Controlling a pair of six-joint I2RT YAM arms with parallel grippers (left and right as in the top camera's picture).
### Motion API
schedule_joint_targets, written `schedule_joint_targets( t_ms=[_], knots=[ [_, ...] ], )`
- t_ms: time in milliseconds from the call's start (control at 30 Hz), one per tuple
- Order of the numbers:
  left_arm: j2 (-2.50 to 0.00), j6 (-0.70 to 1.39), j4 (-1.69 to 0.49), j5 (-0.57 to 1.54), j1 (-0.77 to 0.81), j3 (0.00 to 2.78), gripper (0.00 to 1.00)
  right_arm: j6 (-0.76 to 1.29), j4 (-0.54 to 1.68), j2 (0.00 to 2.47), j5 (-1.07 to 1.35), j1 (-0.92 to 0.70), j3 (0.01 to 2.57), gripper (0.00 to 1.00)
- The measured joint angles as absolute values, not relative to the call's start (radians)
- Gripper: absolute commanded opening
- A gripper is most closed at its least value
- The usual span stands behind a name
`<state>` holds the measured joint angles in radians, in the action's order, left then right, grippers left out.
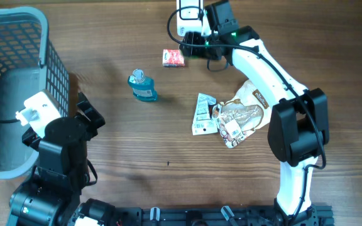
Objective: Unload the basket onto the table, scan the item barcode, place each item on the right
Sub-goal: 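Carry the green jar with the right gripper toward the scanner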
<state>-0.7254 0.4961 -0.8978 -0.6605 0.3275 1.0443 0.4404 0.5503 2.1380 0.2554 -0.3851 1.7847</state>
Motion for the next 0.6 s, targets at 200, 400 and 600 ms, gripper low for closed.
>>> schedule_joint_targets(
  t_ms=[200,400,600],
  knots=[
    [-0.725,0.496,-0.898,-0.661,0.327,1.044,1.00,0.362,0.316,2.140,0.087,-0.385,1.785,0.62],
    [-0.725,0.496,-0.898,-0.661,0.327,1.044,1.00,0.329,0.123,2.148,-0.039,-0.385,1.785,0.66],
    [-0.725,0.496,-0.898,-0.661,0.327,1.044,1.00,0.278,-0.050,2.210,-0.091,-0.385,1.786,0.66]
  ],
)
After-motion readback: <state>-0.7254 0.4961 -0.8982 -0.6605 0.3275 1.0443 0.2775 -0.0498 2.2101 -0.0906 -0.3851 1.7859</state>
